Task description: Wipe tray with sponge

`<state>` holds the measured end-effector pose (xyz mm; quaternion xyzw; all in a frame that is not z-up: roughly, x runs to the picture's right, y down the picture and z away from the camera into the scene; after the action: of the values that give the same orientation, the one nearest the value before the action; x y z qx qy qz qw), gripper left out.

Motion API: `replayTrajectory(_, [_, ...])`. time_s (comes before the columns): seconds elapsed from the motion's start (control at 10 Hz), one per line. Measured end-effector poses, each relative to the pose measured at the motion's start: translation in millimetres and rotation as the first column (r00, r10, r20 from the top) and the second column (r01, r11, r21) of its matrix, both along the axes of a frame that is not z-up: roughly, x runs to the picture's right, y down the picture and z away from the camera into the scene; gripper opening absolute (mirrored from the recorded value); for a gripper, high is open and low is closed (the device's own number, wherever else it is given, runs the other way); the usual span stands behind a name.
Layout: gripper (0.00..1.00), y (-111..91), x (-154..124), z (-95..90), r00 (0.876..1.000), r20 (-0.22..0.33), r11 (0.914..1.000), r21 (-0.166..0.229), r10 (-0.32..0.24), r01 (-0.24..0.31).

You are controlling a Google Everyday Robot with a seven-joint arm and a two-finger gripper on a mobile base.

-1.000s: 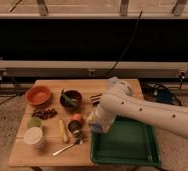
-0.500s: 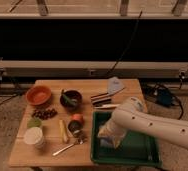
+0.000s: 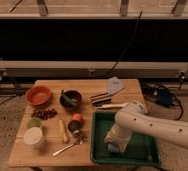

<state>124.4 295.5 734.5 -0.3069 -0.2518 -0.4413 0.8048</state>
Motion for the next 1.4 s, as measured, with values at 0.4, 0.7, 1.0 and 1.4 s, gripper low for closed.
replayTrajectory(0.4, [0.0, 2.5, 48.5, 6.0, 0.997, -0.064, 0.9991, -0.025, -0.034, 0.033])
replayTrajectory(0.7, [0.0, -3.1, 56.0, 19.4, 0.996, -0.08, 0.9985, -0.028, -0.048, 0.046])
replayTrajectory(1.0, [0.0, -23.3, 31.2, 36.9, 0.996, -0.041, 0.9972, -0.005, -0.075, 0.075])
replayTrajectory(1.4, [0.0, -40.6, -32.9, 38.1, 0.99, 0.075, 0.9923, 0.038, -0.121, 0.118])
